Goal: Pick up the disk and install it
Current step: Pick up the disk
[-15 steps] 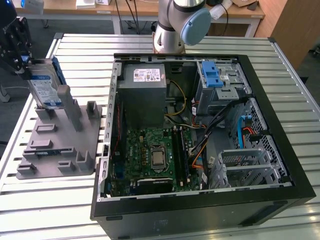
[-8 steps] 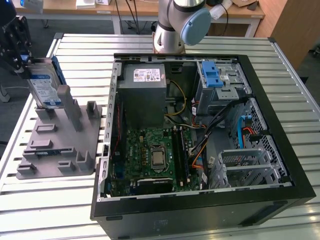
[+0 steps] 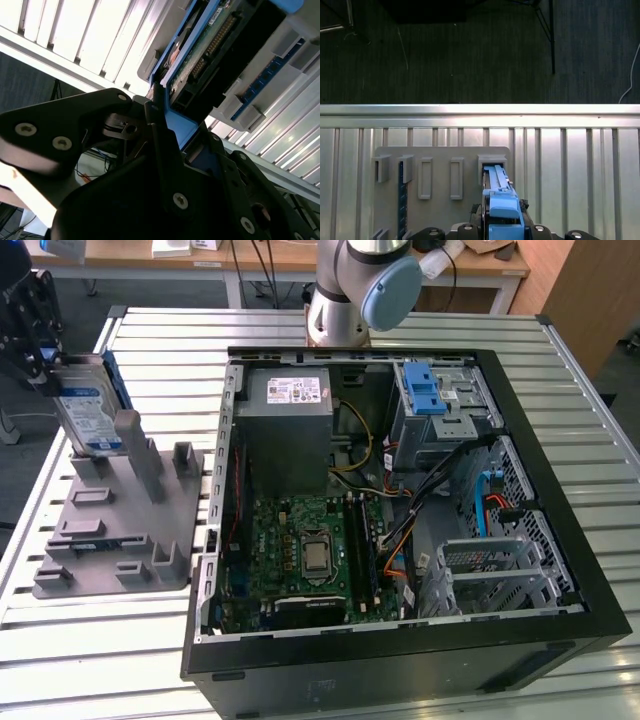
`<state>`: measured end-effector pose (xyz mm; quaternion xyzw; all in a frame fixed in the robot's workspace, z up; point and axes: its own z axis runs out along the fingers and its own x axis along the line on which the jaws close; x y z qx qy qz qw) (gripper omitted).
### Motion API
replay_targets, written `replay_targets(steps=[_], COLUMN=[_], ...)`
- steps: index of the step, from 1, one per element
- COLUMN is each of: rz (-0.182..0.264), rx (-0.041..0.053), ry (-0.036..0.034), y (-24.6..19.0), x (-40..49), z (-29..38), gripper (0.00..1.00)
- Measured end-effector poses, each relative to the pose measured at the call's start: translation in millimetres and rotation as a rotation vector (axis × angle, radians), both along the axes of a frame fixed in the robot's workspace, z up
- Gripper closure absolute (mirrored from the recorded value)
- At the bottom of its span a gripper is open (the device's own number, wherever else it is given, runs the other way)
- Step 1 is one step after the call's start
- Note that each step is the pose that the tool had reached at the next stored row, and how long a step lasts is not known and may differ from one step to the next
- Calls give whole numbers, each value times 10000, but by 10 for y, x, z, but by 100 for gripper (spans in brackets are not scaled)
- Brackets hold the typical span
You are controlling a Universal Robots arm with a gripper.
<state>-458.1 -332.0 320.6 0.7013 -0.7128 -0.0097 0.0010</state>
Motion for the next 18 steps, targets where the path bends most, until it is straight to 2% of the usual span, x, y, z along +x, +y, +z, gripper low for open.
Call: replay_targets(steps=[3,12,18], rz=[0,0,0], rx=[-1,-1,-2], ry=[1,1,1], y=[0,0,2], x=[0,0,0], z=[30,54,108], gripper=[64,64,64])
